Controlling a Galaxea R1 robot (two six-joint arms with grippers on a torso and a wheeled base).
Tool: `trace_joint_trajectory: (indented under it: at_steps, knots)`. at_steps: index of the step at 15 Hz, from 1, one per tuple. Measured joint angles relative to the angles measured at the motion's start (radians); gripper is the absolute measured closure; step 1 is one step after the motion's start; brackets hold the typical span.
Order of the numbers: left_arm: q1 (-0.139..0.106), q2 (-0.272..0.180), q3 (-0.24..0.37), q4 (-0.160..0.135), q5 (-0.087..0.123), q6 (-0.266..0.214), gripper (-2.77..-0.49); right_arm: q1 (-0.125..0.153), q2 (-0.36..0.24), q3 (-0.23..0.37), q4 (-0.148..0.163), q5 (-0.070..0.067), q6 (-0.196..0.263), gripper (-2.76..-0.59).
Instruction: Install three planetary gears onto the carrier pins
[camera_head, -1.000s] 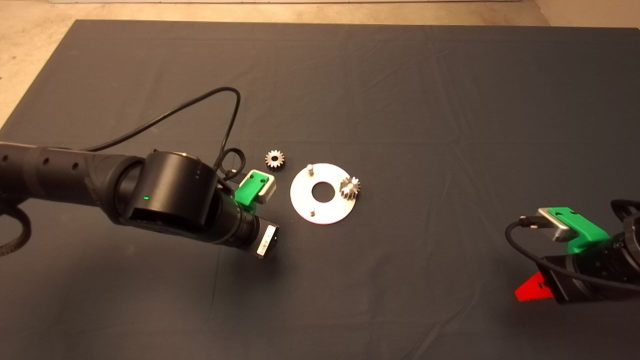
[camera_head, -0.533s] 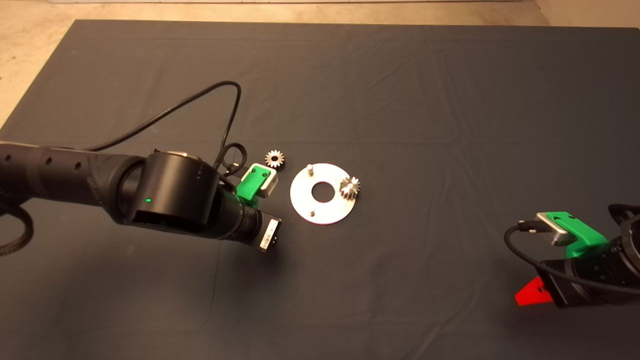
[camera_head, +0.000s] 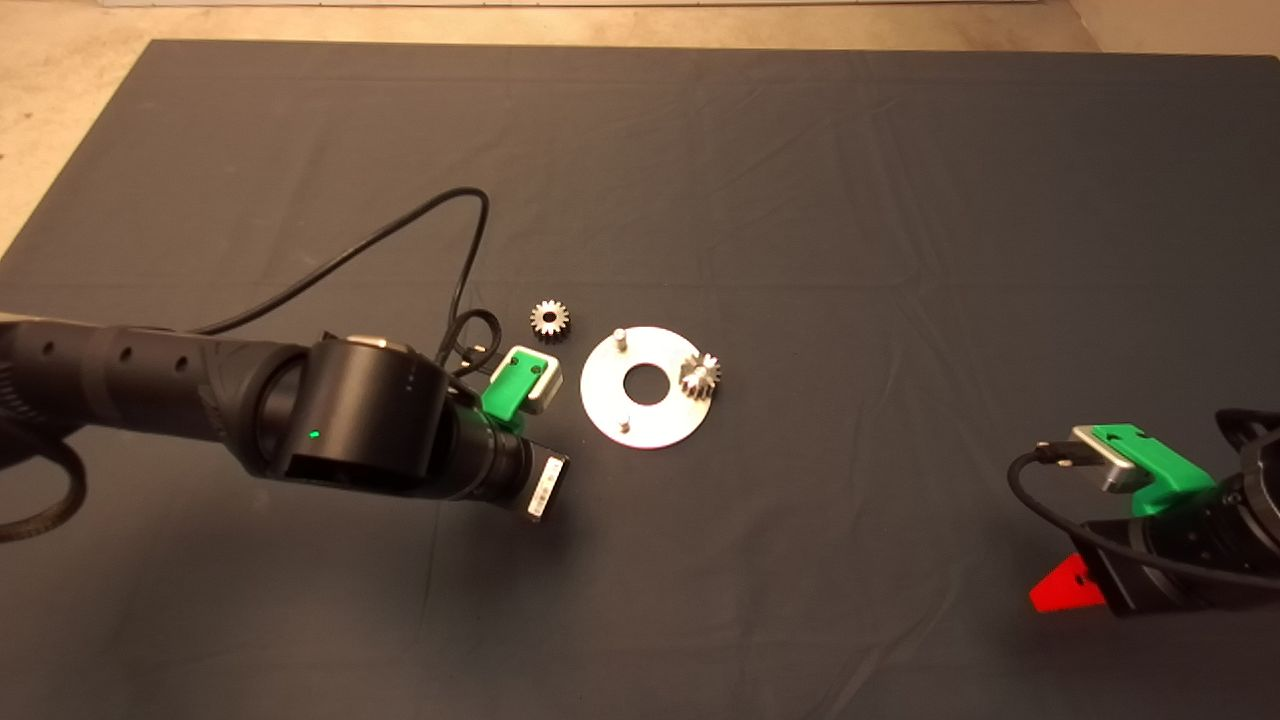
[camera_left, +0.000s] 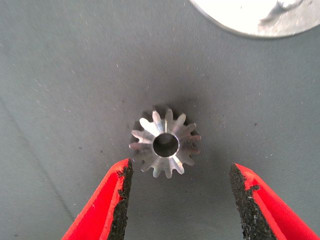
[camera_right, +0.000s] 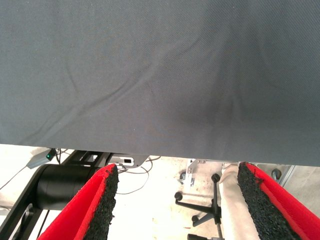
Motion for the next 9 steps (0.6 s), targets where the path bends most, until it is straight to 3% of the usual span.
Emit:
trace_joint_trajectory:
  at_steps: [9]
  knots:
    - [0.019,0.005,0.000,0.041,0.001,-0.001,-1.32,0.000,0.000,0.000,0.000,0.000,0.000,-1.75]
